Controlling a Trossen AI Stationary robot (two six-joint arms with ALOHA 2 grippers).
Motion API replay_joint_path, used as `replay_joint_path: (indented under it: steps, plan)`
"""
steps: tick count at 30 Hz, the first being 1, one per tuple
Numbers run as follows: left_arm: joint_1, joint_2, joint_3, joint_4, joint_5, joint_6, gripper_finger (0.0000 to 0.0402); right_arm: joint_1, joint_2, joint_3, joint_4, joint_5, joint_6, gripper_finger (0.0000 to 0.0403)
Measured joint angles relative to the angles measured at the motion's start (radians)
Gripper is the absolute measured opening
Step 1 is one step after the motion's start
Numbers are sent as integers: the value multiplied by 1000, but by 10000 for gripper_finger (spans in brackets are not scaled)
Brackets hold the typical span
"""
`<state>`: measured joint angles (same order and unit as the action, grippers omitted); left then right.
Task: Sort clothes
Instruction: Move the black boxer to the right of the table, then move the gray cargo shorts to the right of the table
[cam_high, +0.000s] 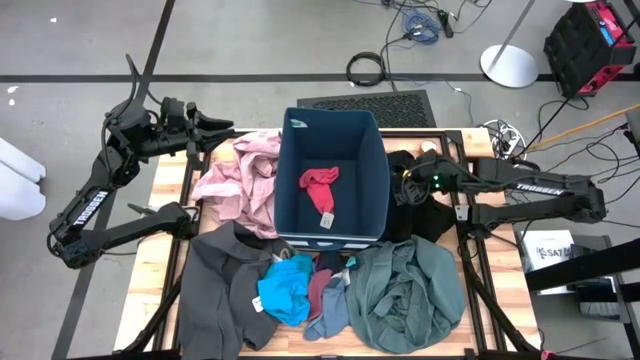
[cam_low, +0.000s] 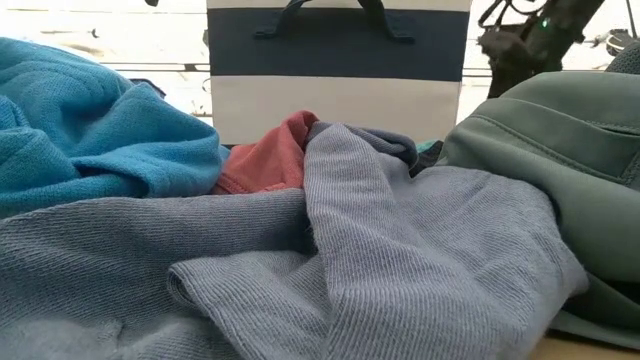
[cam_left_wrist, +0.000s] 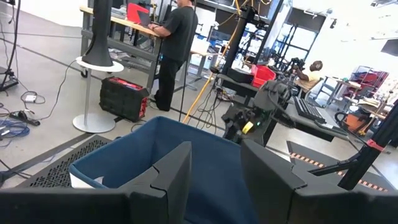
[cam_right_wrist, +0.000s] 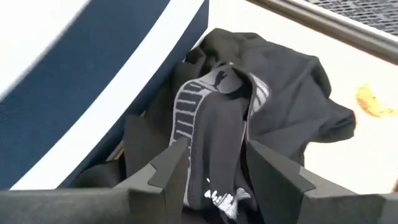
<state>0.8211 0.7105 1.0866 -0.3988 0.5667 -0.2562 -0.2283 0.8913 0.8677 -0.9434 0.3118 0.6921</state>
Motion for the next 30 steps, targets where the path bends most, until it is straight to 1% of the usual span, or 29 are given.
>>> replay_joint_path:
  steps: [5, 7, 11, 16, 20, 23, 28, 30]
  plan:
    - [0, 0, 0, -8, 1, 0, 148, 3, 0, 113, -101, 0, -5, 152]
    - [-1, -1, 1, -33, 34, 0, 148, 17, -1, 146, -103, 0, -24, 152]
    - [-32, -5, 2, -173, 142, 32, 148, 91, -3, 184, -40, -19, -83, 153]
    - [-100, -23, 2, -392, 143, 49, 148, 197, -3, 201, 27, -30, -105, 153]
    - [-170, -51, 2, -563, 121, 51, 148, 271, -3, 201, 83, -30, -110, 153]
    - [-225, -70, 2, -659, 60, -2, 148, 313, -3, 201, 129, -29, -125, 153]
    - [-307, -82, 1, -771, -45, -89, 148, 358, -3, 201, 207, -27, -170, 153]
    - [-338, -81, -15, -800, -53, -110, 148, 366, -3, 201, 228, -28, -193, 153]
